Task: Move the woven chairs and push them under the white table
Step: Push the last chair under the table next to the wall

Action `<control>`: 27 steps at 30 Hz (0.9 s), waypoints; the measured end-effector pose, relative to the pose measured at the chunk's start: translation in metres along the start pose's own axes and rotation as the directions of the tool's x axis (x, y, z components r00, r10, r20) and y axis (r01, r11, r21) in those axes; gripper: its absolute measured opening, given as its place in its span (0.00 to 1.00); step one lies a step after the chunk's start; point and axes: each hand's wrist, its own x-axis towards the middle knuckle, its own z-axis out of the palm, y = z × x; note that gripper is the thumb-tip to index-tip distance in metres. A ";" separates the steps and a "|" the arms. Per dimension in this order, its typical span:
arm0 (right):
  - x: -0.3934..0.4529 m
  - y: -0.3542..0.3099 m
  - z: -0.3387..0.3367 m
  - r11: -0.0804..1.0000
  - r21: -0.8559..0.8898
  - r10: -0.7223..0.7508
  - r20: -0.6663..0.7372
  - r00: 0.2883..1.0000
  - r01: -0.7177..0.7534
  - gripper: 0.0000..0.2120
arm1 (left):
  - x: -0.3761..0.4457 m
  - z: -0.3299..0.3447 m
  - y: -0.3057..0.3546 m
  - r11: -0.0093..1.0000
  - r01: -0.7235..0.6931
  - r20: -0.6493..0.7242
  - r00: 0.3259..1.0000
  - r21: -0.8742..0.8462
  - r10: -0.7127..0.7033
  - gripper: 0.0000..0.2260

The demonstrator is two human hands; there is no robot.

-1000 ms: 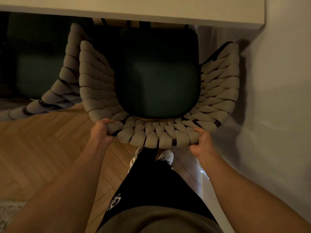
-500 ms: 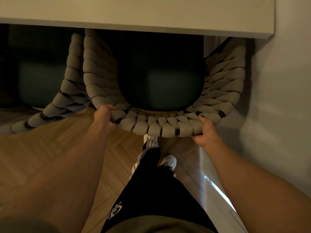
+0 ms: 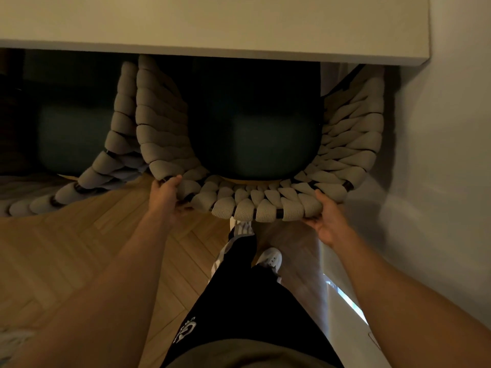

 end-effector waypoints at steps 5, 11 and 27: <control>0.001 -0.001 0.001 1.000 0.007 0.009 -0.017 1.000 -0.009 0.23 | 0.000 -0.004 0.004 1.000 0.020 0.072 0.997 -0.021 -0.018 0.23; -0.019 0.009 -0.002 0.999 -0.052 0.013 -0.007 1.000 -0.013 0.34 | 0.007 -0.055 0.000 0.982 0.088 0.094 0.993 -0.166 -0.073 0.31; -0.120 0.165 0.203 0.823 -0.547 0.342 0.265 0.902 -0.151 0.51 | 0.073 -0.216 0.081 0.927 0.228 0.022 0.972 -0.298 -0.232 0.32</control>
